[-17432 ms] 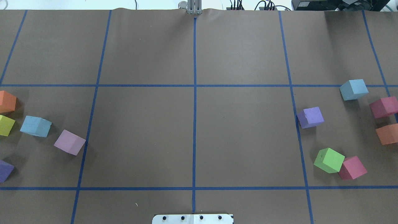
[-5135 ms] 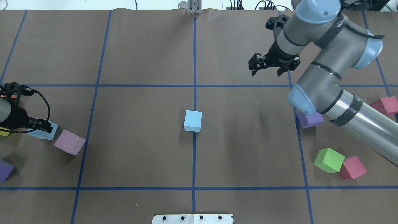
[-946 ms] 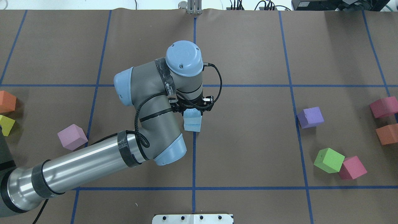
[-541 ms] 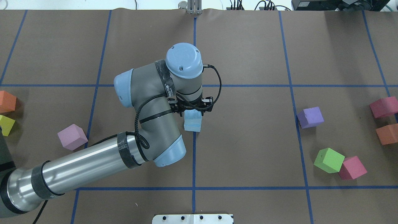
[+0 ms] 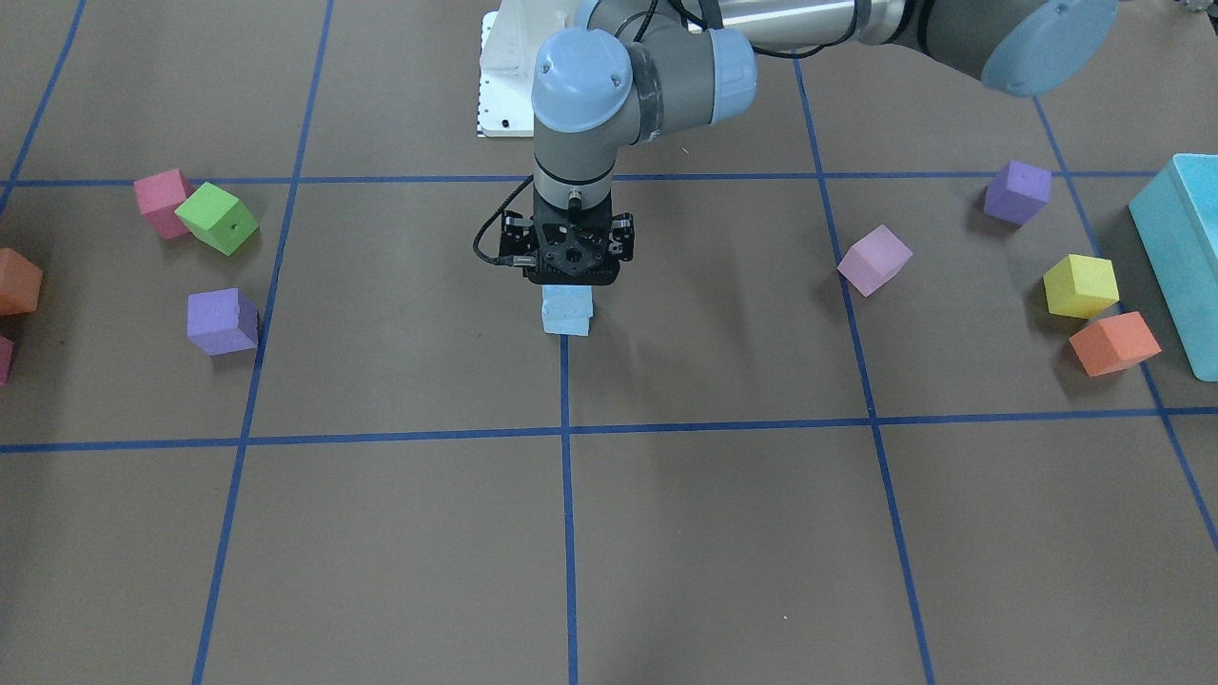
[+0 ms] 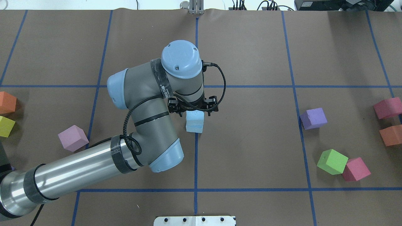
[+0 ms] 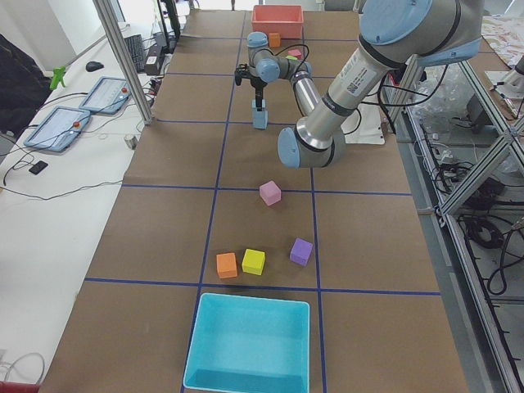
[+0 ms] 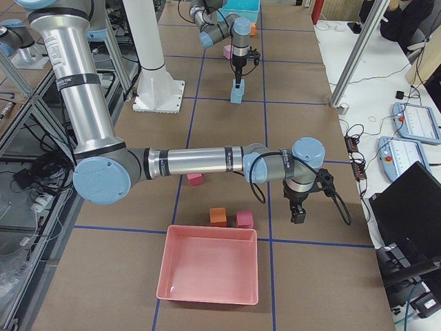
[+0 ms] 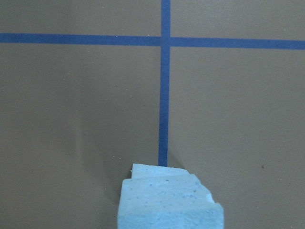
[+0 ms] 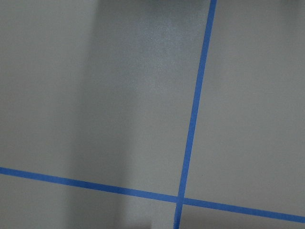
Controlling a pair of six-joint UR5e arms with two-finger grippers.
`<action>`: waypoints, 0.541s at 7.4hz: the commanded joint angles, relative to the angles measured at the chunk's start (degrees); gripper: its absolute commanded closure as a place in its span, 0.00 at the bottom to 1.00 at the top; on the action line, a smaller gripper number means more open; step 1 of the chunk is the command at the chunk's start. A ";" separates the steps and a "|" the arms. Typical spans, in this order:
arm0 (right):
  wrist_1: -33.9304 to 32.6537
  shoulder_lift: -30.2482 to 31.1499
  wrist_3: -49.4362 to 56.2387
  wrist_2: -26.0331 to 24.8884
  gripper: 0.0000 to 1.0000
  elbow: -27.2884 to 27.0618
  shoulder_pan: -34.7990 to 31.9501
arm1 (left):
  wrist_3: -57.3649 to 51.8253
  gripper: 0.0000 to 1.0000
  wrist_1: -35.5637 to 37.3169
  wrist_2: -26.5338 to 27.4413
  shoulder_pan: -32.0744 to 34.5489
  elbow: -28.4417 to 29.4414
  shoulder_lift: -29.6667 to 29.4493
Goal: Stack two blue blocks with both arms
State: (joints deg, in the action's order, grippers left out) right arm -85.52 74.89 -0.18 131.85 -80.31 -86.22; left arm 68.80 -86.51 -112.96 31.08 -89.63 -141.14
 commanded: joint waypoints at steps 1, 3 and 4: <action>0.09 -0.09 -0.25 0.07 0.00 0.15 0.00 | -4.16 0.03 0.89 -4.16 5.35 -8.42 4.54; 0.00 -0.09 -0.60 0.07 0.00 0.15 -0.09 | -16.96 0.02 5.63 -13.48 17.99 -14.23 10.67; 0.09 -0.18 -0.69 0.07 0.00 0.15 0.00 | -26.34 0.02 5.91 -17.26 24.84 -15.22 15.76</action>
State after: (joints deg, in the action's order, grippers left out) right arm -85.45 74.79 -0.71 131.92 -80.16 -86.28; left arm 52.51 -81.69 -125.52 47.97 -102.68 -130.78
